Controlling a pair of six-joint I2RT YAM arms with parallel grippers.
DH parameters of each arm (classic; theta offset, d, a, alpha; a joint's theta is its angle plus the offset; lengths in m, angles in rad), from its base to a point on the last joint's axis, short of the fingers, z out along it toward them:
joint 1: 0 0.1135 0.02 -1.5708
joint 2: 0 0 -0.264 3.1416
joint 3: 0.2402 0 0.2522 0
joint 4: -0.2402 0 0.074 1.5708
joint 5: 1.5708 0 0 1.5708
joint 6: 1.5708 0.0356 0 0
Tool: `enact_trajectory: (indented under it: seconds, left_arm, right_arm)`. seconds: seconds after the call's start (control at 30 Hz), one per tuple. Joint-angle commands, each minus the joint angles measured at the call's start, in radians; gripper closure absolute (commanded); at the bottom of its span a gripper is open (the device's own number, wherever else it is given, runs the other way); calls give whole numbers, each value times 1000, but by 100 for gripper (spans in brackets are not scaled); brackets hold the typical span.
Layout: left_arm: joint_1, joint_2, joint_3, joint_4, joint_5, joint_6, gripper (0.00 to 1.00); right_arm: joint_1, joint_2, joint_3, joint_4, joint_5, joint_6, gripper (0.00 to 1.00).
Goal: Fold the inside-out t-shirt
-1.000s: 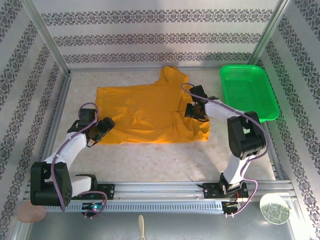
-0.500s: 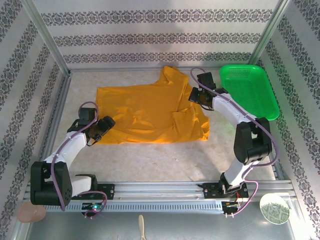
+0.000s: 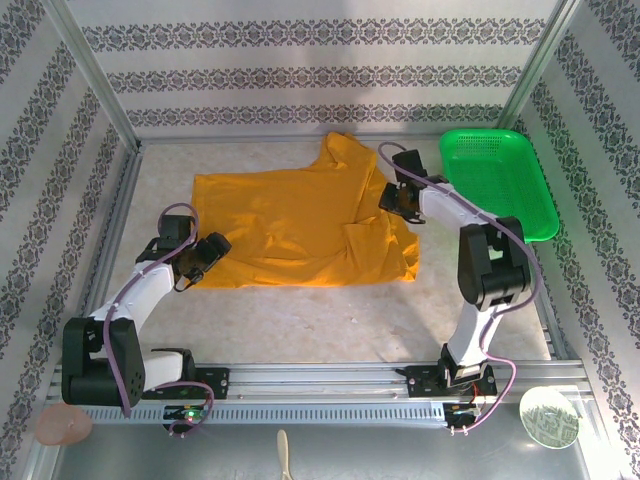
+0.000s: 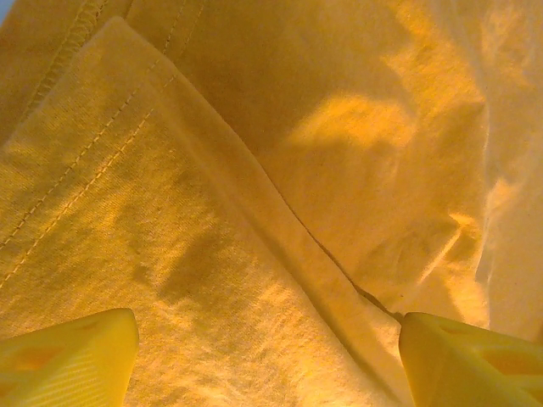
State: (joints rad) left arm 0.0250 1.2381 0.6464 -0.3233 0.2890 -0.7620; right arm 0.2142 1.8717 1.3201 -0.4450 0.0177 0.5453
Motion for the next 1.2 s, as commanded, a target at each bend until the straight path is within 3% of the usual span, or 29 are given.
enact_trajectory:
  seconds: [0.0,0.23,0.3,0.37,0.77,1.03,1.17]
  left_arm:
    - [-16,9,29,35,18,-13,19]
    - [-16,10,32,35,16,-10,19]
    - [-15,15,32,35,14,-11,19]
    - [-14,17,30,35,12,-8,19]
    - [-15,34,36,31,-7,8,19]
    - [7,61,95,-24,-100,34,17]
    - [43,158,178,-72,-108,72,17]
  right_arm:
    - [19,49,36,-49,12,-42,57]
    - [25,110,51,-50,14,-57,63]
    - [25,119,63,-50,10,-61,77]
    - [25,121,75,-54,6,-69,99]
    - [-67,-87,25,-5,69,-29,100]
    - [-83,-35,9,9,31,10,100]
    - [-75,-19,-25,32,5,12,100]
